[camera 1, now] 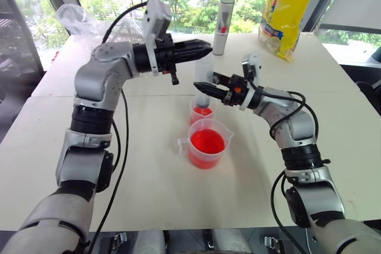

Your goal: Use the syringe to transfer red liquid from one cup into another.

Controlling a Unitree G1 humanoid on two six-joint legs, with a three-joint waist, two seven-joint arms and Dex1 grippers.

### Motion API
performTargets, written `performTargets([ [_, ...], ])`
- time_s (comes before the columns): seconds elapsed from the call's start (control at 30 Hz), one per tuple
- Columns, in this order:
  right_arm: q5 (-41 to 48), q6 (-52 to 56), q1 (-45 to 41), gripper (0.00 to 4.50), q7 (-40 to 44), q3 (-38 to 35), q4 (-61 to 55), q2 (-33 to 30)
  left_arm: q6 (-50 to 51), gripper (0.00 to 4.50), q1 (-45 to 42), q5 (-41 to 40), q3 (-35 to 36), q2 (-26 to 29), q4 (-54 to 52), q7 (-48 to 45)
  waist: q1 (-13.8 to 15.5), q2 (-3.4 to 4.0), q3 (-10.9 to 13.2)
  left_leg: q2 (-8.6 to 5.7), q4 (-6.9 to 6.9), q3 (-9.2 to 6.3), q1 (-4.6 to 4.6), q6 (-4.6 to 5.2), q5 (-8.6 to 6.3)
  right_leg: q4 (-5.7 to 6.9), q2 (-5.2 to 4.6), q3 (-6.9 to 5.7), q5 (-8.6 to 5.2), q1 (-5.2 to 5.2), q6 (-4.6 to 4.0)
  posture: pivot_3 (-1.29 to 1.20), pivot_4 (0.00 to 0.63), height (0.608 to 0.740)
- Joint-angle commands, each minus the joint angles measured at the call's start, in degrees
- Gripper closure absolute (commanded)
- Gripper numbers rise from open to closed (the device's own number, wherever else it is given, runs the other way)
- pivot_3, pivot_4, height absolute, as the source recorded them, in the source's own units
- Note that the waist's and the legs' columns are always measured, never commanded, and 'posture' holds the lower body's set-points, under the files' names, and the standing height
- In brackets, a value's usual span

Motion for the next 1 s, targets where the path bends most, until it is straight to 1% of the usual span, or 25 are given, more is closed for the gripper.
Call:
performTargets([
  [0.03, 3.11, -1.62, -3.68, 3.12, -0.80, -4.01, -5.82, -0.01, 2.81, 2.35, -0.21, -0.89, 0.53, 0.73, -0.92, 0.60, 0.01, -0.01, 0.00, 0.01, 0.01, -0.02, -0.01, 0.00, 0.00, -0.01, 0.00, 0.00, 0.00, 0.00, 0.00, 0.00, 0.150, 0.740],
  [0.17, 3.29, -1.15, -2.99, 3.12, -1.05, -3.71, -6.73, 0.41, 4.38, 0.38, -0.32, -2.66, 3.61, 1.08, -2.16, 2.84, -0.12, 0.00, 0.00, 0.02, -0.01, -0.01, 0.00, 0.00, 0.00, 0.00, 0.01, 0.00, 0.00, -0.02, 0.00, 0.00, 0.150, 0.740],
  [0.2, 3.35, -0.96, -2.76, 3.12, -1.12, -3.64, -7.08, 0.53, 4.54, 0.02, -0.10, -3.01, 4.43, 1.24, -2.71, 3.64, -0.10, 0.00, 0.00, 0.02, -0.01, -0.02, 0.00, 0.00, 0.00, 0.00, 0.01, 0.00, 0.00, -0.02, 0.00, 0.00, 0.150, 0.740],
  [0.33, 3.59, -0.28, -2.09, 3.12, -1.43, -3.20, -8.26, 1.10, 7.04, 0.02, 0.86, -5.47, 7.71, 3.14, -5.86, 5.77, -0.07, 0.00, 0.00, 0.04, 0.00, -0.02, 0.00, 0.00, 0.00, 0.01, 0.00, 0.01, 0.00, -0.02, 0.00, 0.00, 0.150, 0.740],
  [0.47, 3.74, 0.17, -2.03, 3.12, -1.79, -2.94, -8.77, 1.40, 10.64, 0.02, 5.56, -7.64, 8.86, 9.08, -12.21, 4.08, -0.28, 0.01, 0.00, 0.08, -0.05, 0.00, 0.02, 0.00, 0.00, 0.00, -0.05, 0.03, 0.00, -0.04, 0.00, 0.00, 0.150, 0.740],
  [0.57, 3.99, 0.63, -2.32, 3.12, -2.15, -3.03, -8.91, 1.34, 13.49, 0.02, 10.72, -9.20, 8.52, 13.95, -17.15, 2.24, -0.16, 0.01, 0.00, 0.09, -0.05, -0.01, 0.05, -0.01, 0.00, 0.02, -0.07, 0.04, 0.00, -0.03, 0.00, 0.00, 0.150, 0.740],
  [0.63, 4.10, 0.83, -2.69, 3.12, -2.36, -3.39, -8.64, 1.07, 14.87, 0.02, 15.93, -10.31, 8.09, 18.10, -21.17, -0.63, -0.16, 0.01, 0.00, 0.10, -0.04, -0.01, 0.05, -0.02, 0.01, 0.04, -0.10, 0.04, 0.00, -0.02, 0.00, 0.00, 0.150, 0.740],
  [0.7, 6.07, 3.29, -4.77, 3.12, -4.09, -5.55, -7.89, 0.64, 14.24, 0.02, 23.79, -9.36, 6.77, 23.87, -25.54, -4.64, -0.22, 0.01, 0.00, 0.09, -0.06, 0.01, 0.05, -0.01, 0.00, 0.02, -0.13, 0.05, 0.00, -0.03, 0.00, 0.00, 0.150, 0.740],
  [0.77, 8.07, 6.16, -6.88, 3.12, -5.41, -7.48, -7.54, -0.26, 14.07, 0.02, 27.94, -9.65, 6.22, 26.68, -27.86, -6.23, -0.52, 0.06, 0.02, 0.11, -0.09, 0.06, 0.05, -0.01, 0.00, 0.01, -0.16, 0.07, -0.01, -0.06, -0.01, 0.00, 0.150, 0.740],
  [0.83, 9.63, 9.46, -8.58, 3.12, -6.34, -8.69, -8.02, -1.78, 14.09, 0.02, 28.54, -10.57, 5.81, 26.77, -29.02, -5.78, 0.17, 0.01, 0.04, 0.11, -0.07, 0.00, 0.01, -0.01, 0.01, 0.01, -0.18, 0.06, -0.01, -0.05, -0.03, 0.00, 0.150, 0.740],
  [0.87, 11.33, 13.70, -9.94, 3.12, -7.69, -9.66, -8.39, -3.08, 13.91, 0.02, 28.80, -10.81, 5.55, 26.86, -29.70, -5.92, 0.36, -0.02, 0.03, 0.10, -0.04, -0.05, -0.03, -0.01, 0.01, 0.00, -0.18, 0.00, -0.02, -0.05, -0.04, 0.00, 0.150, 0.740],
  [0.93, 13.90, 21.78, -12.64, 3.12, -9.19, -10.92, -9.02, -6.80, 13.54, 0.02, 28.89, -11.03, 5.04, 26.87, -30.53, -6.54, 0.40, -0.04, 0.02, 0.07, -0.01, -0.05, -0.03, -0.01, 0.00, -0.01, -0.19, 0.00, -0.02, -0.01, -0.04, 0.00, 0.150, 0.740],
  [1.0, 13.82, 28.34, -14.15, 3.12, -9.99, -9.92, -9.73, -11.54, 13.15, 0.02, 28.29, -10.82, 4.77, 26.48, -30.32, -6.41, 0.46, -0.04, 0.01, 0.04, -0.05, -0.02, -0.04, -0.01, 0.00, -0.06, -0.23, 0.03, -0.02, -0.01, -0.05, 0.00, 0.150, 0.740],
])
